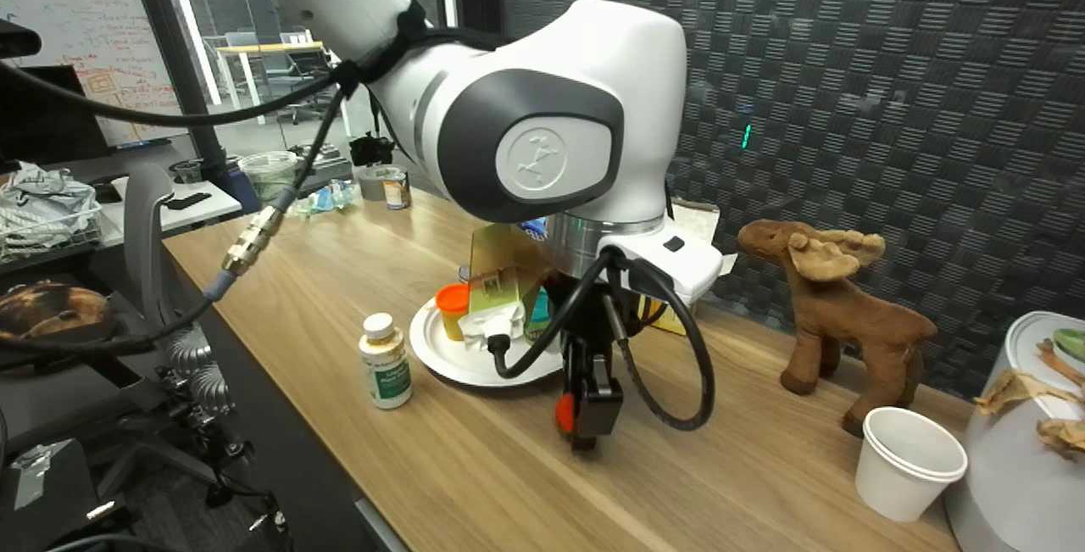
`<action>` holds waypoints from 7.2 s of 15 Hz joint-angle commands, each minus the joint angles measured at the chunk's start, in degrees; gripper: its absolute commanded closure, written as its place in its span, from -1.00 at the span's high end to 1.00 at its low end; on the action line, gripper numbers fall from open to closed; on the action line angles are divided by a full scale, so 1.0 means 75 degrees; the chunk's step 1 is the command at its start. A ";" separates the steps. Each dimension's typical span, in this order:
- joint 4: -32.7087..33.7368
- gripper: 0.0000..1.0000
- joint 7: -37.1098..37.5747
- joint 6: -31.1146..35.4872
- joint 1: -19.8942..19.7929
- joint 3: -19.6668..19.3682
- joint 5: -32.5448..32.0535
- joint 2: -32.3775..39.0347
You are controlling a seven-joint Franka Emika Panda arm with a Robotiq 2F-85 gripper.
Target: Place the bottles and the strawberry on the white plate
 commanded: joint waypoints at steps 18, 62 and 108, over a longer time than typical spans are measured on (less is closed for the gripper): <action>-0.0697 0.44 -0.0990 0.0175 0.0584 0.0811 0.0181 -0.1310; -0.2960 -0.47 0.0672 -0.0573 0.0814 0.1730 -0.1347 -0.3543; -0.1125 0.27 0.0539 -0.0735 0.1094 0.1431 -0.1573 -0.2169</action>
